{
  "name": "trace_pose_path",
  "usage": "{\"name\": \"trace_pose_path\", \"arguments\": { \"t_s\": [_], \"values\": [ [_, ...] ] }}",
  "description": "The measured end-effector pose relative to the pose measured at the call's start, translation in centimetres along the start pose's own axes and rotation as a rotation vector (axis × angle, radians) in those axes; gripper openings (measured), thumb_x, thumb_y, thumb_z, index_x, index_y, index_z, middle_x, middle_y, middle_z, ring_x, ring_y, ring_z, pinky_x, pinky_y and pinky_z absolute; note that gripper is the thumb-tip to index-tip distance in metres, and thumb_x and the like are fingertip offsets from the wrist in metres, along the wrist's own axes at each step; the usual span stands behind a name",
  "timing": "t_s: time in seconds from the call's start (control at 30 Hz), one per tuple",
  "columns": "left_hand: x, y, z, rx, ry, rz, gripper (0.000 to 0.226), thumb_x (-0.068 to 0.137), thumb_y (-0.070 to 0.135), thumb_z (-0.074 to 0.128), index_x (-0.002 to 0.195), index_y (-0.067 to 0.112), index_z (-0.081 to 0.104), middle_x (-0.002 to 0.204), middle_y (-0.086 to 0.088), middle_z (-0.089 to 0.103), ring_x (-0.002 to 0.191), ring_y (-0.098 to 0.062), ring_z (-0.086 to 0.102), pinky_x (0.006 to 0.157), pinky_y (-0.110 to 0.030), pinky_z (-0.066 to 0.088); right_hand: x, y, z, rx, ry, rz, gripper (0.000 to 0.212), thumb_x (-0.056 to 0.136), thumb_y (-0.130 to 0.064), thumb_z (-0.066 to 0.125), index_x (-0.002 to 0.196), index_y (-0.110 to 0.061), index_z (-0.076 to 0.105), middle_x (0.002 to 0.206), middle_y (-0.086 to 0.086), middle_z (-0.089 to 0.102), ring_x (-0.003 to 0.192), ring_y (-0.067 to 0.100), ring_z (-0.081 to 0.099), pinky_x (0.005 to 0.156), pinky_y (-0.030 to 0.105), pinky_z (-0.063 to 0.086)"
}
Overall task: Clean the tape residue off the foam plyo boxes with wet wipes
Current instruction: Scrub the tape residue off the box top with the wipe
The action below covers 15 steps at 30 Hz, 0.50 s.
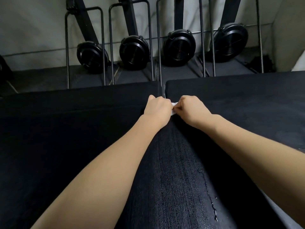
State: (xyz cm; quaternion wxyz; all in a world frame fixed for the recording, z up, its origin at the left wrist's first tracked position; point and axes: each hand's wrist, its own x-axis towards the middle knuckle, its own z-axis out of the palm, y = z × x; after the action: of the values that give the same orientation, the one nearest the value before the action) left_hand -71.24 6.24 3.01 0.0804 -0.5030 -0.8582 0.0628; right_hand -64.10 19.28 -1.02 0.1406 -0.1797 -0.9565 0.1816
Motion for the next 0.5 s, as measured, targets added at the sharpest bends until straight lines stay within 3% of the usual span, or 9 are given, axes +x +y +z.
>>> {"name": "trace_pose_path", "arguments": {
  "t_s": [0.1,0.17,0.3,0.37,0.43,0.5],
  "values": [
    [-1.9,1.6,-1.1,0.032,-0.02,0.147,0.028,0.099,0.016,0.04,0.111,0.035,0.058,0.067,0.004,0.039,0.072,-0.023,0.042,0.084,-0.036,0.037,-3.5,0.2,-2.0,0.075,-0.051,-0.015,0.023,0.085,-0.038,0.072,0.075,-0.018,0.077,0.079,-0.001,0.061,0.074,0.021,0.063,0.065,0.037,0.052],
    [-4.1,3.3,-1.3,0.099,0.005,0.234,0.029,0.094,0.01,0.044,0.108,0.03,0.06,0.064,0.006,0.033,0.075,-0.022,0.049,0.079,-0.033,0.036,-7.1,0.8,-3.4,0.084,-0.064,-0.09,0.024,0.084,-0.043,0.074,0.079,-0.02,0.079,0.08,-0.007,0.06,0.074,0.017,0.062,0.065,0.033,0.049],
    [-6.6,5.5,-1.1,0.133,-0.004,0.217,0.024,0.093,0.002,0.047,0.099,0.022,0.061,0.067,0.006,0.035,0.082,-0.018,0.048,0.057,-0.025,0.02,-10.3,1.8,-3.7,0.02,-0.033,-0.222,0.01,0.091,-0.027,0.072,0.088,-0.023,0.081,0.083,-0.011,0.06,0.07,0.008,0.058,0.066,0.029,0.049],
    [-5.7,5.3,-1.2,0.07,0.049,0.173,0.041,0.094,0.0,0.044,0.125,0.024,0.058,0.068,0.006,0.031,0.092,-0.022,0.053,0.052,-0.022,0.015,-8.8,1.9,-3.1,0.022,0.022,-0.218,0.019,0.091,-0.021,0.071,0.072,-0.019,0.073,0.077,-0.007,0.057,0.065,0.011,0.054,0.061,0.033,0.049],
    [-3.7,4.5,-0.8,0.03,0.095,0.161,0.063,0.094,0.001,0.041,0.15,0.029,0.036,0.071,0.006,0.033,0.094,-0.026,0.053,0.06,-0.018,0.022,-6.6,2.0,-2.5,0.028,0.061,-0.179,0.033,0.091,-0.018,0.069,0.06,-0.021,0.057,0.074,-0.004,0.052,0.064,0.018,0.052,0.059,0.036,0.047],
    [-1.3,3.7,-0.2,0.06,0.084,0.141,0.065,0.094,0.002,0.04,0.152,0.03,0.031,0.077,0.006,0.039,0.086,-0.025,0.05,0.079,-0.028,0.033,-4.1,2.5,-1.9,0.031,0.069,-0.136,0.026,0.093,-0.019,0.067,0.067,-0.014,0.065,0.079,-0.001,0.056,0.071,0.022,0.057,0.064,0.039,0.05]
  ]
}}
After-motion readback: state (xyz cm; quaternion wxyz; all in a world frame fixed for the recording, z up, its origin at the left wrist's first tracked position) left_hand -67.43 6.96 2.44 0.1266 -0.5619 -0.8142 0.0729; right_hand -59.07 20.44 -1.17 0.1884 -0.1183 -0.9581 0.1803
